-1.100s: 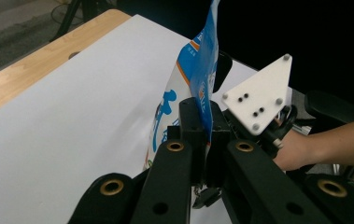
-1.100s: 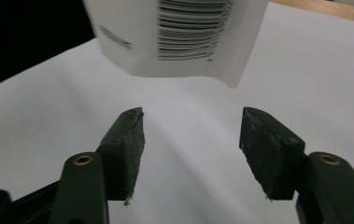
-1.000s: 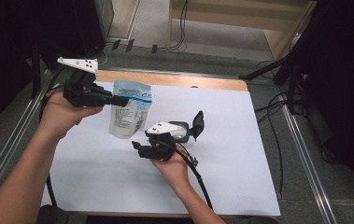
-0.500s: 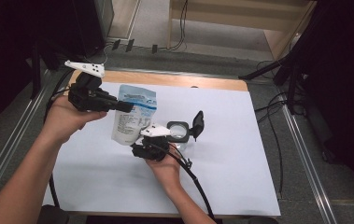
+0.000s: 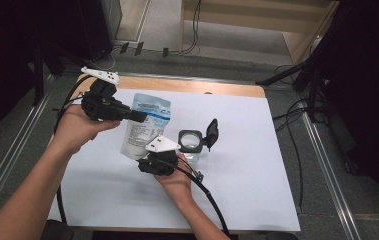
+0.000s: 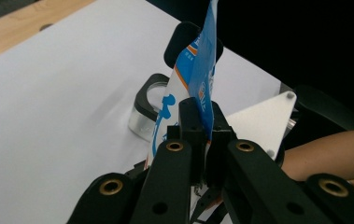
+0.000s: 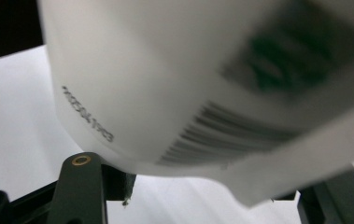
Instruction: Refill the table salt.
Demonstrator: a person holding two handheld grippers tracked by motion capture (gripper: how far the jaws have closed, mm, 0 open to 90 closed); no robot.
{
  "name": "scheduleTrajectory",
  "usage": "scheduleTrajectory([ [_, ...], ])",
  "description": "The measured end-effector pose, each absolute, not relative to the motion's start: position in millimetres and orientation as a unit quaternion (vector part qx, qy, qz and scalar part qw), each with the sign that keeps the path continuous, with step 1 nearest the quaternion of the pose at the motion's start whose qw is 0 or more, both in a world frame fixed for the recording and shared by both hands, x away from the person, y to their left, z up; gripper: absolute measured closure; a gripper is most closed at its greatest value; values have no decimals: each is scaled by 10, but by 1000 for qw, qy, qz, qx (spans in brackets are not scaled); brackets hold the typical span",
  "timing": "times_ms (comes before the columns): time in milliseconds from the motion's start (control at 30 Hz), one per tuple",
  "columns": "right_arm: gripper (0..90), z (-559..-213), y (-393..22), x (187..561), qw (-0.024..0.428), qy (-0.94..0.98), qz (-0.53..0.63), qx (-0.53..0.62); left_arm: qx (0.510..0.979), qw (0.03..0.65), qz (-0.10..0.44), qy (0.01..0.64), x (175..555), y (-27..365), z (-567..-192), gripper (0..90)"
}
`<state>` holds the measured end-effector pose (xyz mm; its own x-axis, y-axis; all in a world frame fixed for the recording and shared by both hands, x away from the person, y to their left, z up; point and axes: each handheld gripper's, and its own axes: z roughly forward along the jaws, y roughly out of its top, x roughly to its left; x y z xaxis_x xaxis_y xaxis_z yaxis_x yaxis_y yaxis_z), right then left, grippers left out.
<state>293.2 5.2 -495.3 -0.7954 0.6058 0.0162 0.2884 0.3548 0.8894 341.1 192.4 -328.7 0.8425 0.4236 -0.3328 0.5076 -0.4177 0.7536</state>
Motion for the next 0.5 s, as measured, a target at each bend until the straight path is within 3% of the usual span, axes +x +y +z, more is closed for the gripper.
scheduleTrajectory([
  [300, 441, -4985, 69, 2903, 130, 813, 499, 271, 838, 463, -47, 284, 3441, 1882, -3359, 900],
  [500, 364, -4985, 72, 2866, 153, 809, 496, 274, 841, 459, -51, 283, 3460, 1821, -3385, 900],
])
